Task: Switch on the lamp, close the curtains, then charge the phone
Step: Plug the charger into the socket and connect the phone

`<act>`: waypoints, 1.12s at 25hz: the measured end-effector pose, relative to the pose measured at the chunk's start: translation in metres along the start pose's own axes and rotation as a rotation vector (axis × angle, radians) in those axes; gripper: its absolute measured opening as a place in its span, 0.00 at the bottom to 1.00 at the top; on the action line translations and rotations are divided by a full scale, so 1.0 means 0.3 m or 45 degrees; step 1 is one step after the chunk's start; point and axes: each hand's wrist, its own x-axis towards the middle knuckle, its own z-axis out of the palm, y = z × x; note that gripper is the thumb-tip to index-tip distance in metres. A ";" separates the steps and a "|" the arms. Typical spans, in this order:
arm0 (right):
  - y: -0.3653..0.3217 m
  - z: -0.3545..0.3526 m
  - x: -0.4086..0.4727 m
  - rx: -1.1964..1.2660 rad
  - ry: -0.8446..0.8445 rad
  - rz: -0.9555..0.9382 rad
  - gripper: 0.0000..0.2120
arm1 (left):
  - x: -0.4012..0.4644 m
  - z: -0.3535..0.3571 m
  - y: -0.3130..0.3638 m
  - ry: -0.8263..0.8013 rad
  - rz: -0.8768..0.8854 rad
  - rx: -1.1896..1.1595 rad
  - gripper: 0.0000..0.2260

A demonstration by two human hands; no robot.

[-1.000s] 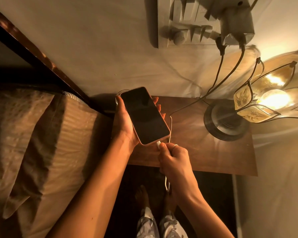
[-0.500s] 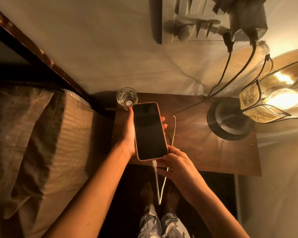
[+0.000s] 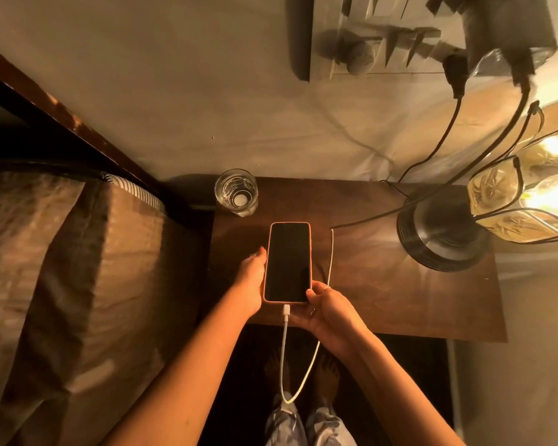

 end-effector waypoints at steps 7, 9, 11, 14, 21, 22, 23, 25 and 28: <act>-0.048 -0.037 0.169 -0.117 0.133 0.013 0.13 | 0.115 0.035 -0.021 0.051 0.103 0.024 0.16; -0.054 -0.035 0.179 -0.182 0.153 -0.008 0.13 | 0.127 0.038 -0.023 0.066 0.109 0.042 0.16; -0.052 -0.035 0.188 -0.285 0.188 -0.050 0.15 | 0.139 0.043 -0.020 0.095 0.128 0.048 0.15; -0.032 -0.046 0.216 -0.419 0.321 -0.149 0.16 | 0.146 0.056 -0.026 0.165 0.152 0.034 0.14; 0.040 -0.055 0.263 -0.643 0.625 -0.189 0.18 | 0.150 0.050 -0.033 0.241 0.190 0.039 0.08; 0.050 -0.049 0.255 -0.672 0.639 -0.210 0.19 | 0.151 0.050 -0.037 0.234 0.199 0.038 0.07; 0.053 -0.039 0.243 -0.709 0.652 -0.239 0.20 | 0.146 0.048 -0.039 0.233 0.219 0.061 0.08; 0.048 -0.012 0.205 -0.786 0.654 -0.297 0.20 | 0.130 0.041 -0.039 0.231 0.271 0.118 0.13; 0.022 0.037 0.105 -0.787 0.570 -0.253 0.18 | 0.077 0.035 -0.027 0.156 0.297 0.174 0.17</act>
